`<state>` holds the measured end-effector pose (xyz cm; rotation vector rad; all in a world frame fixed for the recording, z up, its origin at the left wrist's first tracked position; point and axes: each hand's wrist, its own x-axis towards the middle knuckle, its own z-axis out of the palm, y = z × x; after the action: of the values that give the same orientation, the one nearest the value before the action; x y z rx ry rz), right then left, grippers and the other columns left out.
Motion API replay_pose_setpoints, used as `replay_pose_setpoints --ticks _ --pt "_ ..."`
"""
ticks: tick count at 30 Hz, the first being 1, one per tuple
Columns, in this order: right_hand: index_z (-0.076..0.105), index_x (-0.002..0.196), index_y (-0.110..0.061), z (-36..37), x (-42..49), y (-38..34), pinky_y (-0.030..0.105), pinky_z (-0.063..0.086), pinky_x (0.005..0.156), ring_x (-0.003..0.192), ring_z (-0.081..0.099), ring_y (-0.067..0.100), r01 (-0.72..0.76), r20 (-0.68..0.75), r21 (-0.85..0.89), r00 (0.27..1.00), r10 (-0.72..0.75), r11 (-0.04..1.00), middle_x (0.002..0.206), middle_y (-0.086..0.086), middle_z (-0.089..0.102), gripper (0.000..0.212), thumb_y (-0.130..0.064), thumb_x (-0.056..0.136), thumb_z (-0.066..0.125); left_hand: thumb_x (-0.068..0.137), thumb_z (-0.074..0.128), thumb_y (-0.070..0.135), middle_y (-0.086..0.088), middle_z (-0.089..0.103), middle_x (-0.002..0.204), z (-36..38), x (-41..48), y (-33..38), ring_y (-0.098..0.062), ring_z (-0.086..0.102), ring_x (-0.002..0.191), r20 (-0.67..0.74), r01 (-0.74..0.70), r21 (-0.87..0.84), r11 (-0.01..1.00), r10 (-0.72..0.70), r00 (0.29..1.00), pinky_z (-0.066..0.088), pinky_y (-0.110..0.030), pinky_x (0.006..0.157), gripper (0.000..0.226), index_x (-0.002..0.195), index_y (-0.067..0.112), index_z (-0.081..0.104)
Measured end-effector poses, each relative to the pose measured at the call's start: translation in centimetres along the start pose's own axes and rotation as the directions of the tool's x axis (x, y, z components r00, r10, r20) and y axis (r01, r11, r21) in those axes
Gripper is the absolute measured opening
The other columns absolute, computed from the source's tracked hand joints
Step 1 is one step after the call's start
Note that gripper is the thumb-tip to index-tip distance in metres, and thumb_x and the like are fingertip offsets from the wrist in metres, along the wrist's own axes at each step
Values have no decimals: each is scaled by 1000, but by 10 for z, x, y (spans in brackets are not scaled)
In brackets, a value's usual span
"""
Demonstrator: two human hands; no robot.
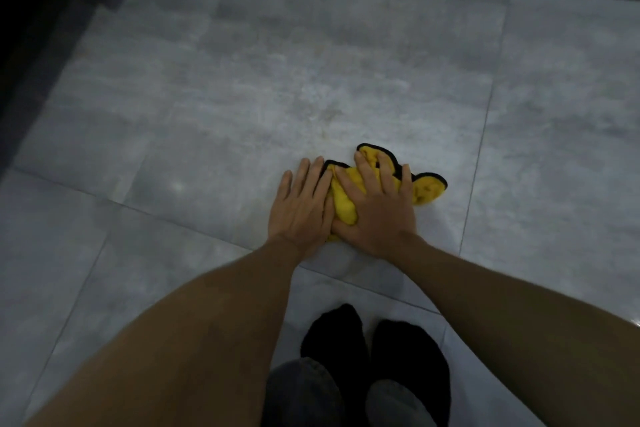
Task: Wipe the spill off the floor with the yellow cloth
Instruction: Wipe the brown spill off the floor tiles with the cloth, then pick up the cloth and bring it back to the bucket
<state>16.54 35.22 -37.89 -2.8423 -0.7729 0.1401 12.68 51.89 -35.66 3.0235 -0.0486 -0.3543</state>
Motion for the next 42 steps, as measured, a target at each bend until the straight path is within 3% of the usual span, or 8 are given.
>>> replay_pose_setpoints --ticks 8,18,22,28,31,33,36,42 --pt "35 156 -39 -23 -33 119 73 16 116 153 20 43 -294 -59 -16 955 292 956 169 6 26 83 -79 84 44 104 12 43 0 -1 169 -12 74 124 -22 -6 154 86 -201 -15 980 201 976 -1 -47 123 61 160 20 5" --pt "6 158 -50 -45 -134 269 71 6 120 157 5 37 -664 -28 -24 747 664 747 173 0 9 80 -74 87 32 103 9 51 0 -7 169 -6 119 312 -24 -10 154 181 -487 -4 873 480 859 -3 -51 122 63 160 24 -1" --pt "4 159 -49 -53 -195 300 72 11 118 156 7 39 -714 -29 -29 700 713 700 173 3 10 79 -76 89 28 99 9 63 1 -16 167 2 104 362 -39 -20 150 301 -555 -16 832 533 791 -8 -53 121 67 157 35 -9" --pt "16 156 -54 -63 -218 292 65 14 117 155 5 31 -777 8 76 627 779 625 172 -4 12 63 -70 96 28 96 7 69 1 -13 168 -26 93 364 -39 -13 151 465 -604 56 795 514 721 -3 -54 121 71 157 36 -10" --pt "37 154 -45 -75 -212 281 60 27 112 144 24 37 -806 10 142 581 814 574 166 2 29 52 -56 103 38 96 4 69 1 -9 168 -58 87 352 -31 -8 153 465 -627 59 777 535 706 -4 -52 122 72 157 35 -10" --pt "56 145 -28 -94 -211 276 54 39 99 122 43 42 -791 -25 154 596 802 593 149 12 51 49 -49 106 36 95 4 70 3 -8 168 -86 84 348 -28 -7 154 448 -640 70 765 549 706 -5 -50 122 72 157 37 -10" --pt "69 128 -15 -137 -213 268 48 44 81 97 54 43 -714 -126 150 672 730 684 120 18 67 62 -52 98 29 96 5 70 4 -8 168 -134 80 354 -28 -6 154 426 -654 140 744 550 718 -2 -50 122 70 156 38 -11" --pt "67 123 -17 -254 -228 270 48 45 86 104 55 40 -701 -325 112 644 692 705 117 13 67 37 -36 105 42 96 4 67 1 -1 169 -231 54 428 -29 6 154 323 -715 286 638 639 699 8 -52 122 73 159 31 -6"
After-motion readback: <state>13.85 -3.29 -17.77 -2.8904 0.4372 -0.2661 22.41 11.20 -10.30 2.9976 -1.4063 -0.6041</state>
